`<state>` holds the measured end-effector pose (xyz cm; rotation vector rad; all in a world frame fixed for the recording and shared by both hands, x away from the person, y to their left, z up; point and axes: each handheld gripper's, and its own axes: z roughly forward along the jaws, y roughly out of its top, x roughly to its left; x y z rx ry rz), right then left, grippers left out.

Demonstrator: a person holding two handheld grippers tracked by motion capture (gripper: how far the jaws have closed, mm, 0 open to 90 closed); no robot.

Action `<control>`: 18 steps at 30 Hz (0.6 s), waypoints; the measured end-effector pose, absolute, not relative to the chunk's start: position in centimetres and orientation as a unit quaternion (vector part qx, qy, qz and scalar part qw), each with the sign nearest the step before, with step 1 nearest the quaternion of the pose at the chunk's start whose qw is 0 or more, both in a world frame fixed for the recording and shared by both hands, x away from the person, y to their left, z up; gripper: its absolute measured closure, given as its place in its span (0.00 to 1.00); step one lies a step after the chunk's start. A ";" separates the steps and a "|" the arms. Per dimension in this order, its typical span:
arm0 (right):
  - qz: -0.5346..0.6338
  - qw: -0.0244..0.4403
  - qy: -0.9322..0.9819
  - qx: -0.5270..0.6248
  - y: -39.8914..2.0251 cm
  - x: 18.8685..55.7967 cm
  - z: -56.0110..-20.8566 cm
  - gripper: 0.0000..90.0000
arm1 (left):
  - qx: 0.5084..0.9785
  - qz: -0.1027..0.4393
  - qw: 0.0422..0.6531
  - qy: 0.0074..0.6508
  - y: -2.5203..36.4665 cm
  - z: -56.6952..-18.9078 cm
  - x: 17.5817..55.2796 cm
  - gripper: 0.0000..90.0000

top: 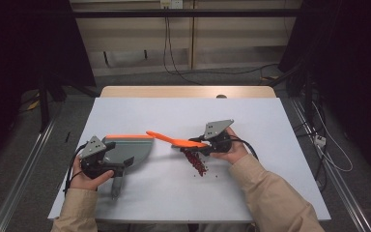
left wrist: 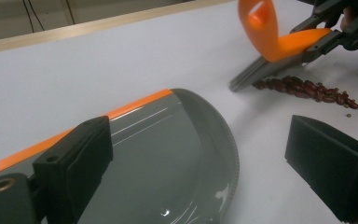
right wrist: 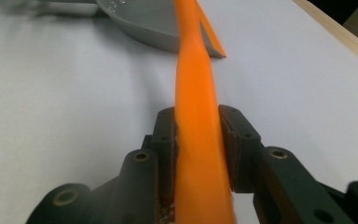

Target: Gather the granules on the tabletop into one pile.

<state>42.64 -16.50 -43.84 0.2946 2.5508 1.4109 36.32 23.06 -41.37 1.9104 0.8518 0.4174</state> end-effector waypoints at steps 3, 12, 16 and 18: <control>0.477 0.103 0.868 0.095 -16.7 42.1 -43.8 0.78 | 0.786 0.172 0.482 0.348 23.1 -41.4 36.3 0.08; 0.480 0.096 0.866 0.100 -16.8 40.6 -43.8 0.78 | 0.785 0.171 0.482 0.349 23.0 -41.4 36.3 0.08; 0.481 0.096 0.865 0.102 -16.8 40.0 -43.8 0.77 | 0.785 0.171 0.482 0.349 23.0 -41.4 36.3 0.08; 0.480 0.095 0.866 0.103 -16.8 39.8 -43.7 0.78 | 0.785 0.171 0.482 0.349 23.0 -41.4 36.3 0.08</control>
